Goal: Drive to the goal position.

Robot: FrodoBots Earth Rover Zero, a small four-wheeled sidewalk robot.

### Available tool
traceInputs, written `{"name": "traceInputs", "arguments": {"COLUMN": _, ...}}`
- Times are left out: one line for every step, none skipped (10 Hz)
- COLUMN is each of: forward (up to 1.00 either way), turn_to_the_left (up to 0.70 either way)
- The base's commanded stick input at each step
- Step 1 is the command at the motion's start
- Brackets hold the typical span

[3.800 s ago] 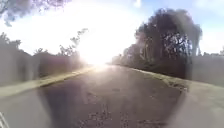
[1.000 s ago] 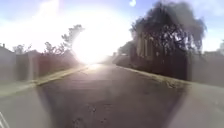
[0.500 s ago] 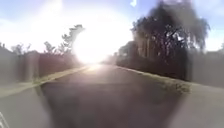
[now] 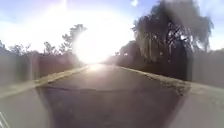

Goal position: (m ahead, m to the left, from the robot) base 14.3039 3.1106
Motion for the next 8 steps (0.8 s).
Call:
{"name": "traceInputs", "arguments": {"forward": 1.00, "turn_to_the_left": 0.00}}
{"name": "traceInputs", "arguments": {"forward": 1.00, "turn_to_the_left": 0.00}}
{"name": "traceInputs", "arguments": {"forward": 1.00, "turn_to_the_left": 0.00}}
{"name": "traceInputs", "arguments": {"forward": 1.00, "turn_to_the_left": 0.00}}
{"name": "traceInputs", "arguments": {"forward": 1.00, "turn_to_the_left": -0.14}}
{"name": "traceInputs", "arguments": {"forward": 1.00, "turn_to_the_left": -0.28}}
{"name": "traceInputs", "arguments": {"forward": 1.00, "turn_to_the_left": -0.39}}
{"name": "traceInputs", "arguments": {"forward": 1.00, "turn_to_the_left": -0.28}}
